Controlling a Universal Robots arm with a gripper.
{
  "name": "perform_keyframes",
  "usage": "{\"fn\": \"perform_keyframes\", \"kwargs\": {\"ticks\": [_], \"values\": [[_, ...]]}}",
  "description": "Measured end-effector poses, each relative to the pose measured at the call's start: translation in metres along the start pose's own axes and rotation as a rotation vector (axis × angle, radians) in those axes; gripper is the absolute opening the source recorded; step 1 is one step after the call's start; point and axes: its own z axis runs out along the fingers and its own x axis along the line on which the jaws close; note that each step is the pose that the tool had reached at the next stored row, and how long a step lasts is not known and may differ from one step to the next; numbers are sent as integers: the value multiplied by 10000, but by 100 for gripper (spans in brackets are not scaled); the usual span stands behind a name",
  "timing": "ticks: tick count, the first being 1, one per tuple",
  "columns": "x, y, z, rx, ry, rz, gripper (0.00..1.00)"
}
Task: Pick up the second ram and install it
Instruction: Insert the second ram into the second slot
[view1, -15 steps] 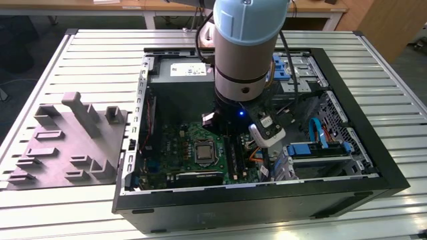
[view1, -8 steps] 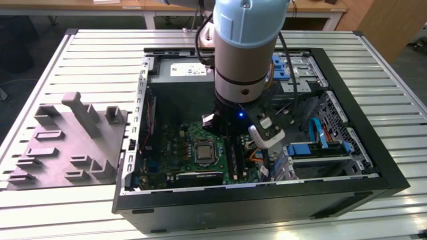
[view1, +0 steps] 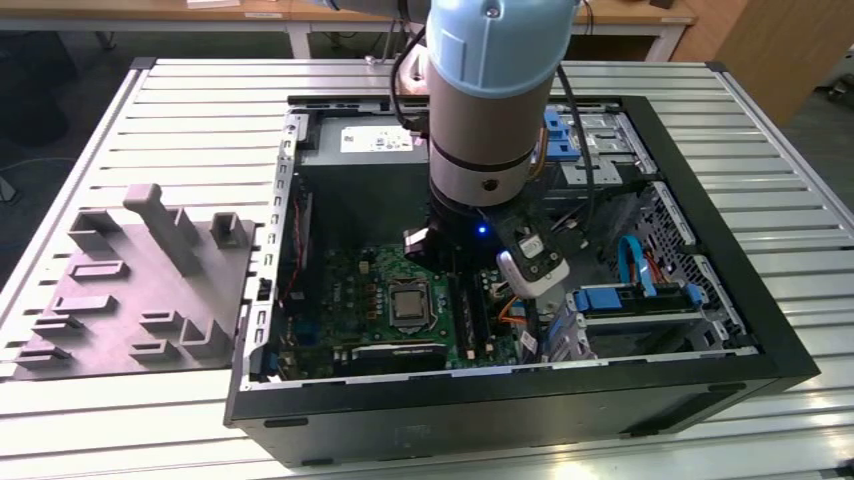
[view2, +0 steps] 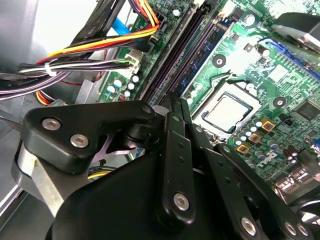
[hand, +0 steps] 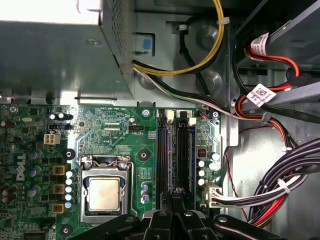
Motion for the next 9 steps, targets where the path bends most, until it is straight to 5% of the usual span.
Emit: {"fn": "perform_keyframes", "kwargs": {"ticks": [9], "values": [[1,-1,9,-24,0,1,12]]}}
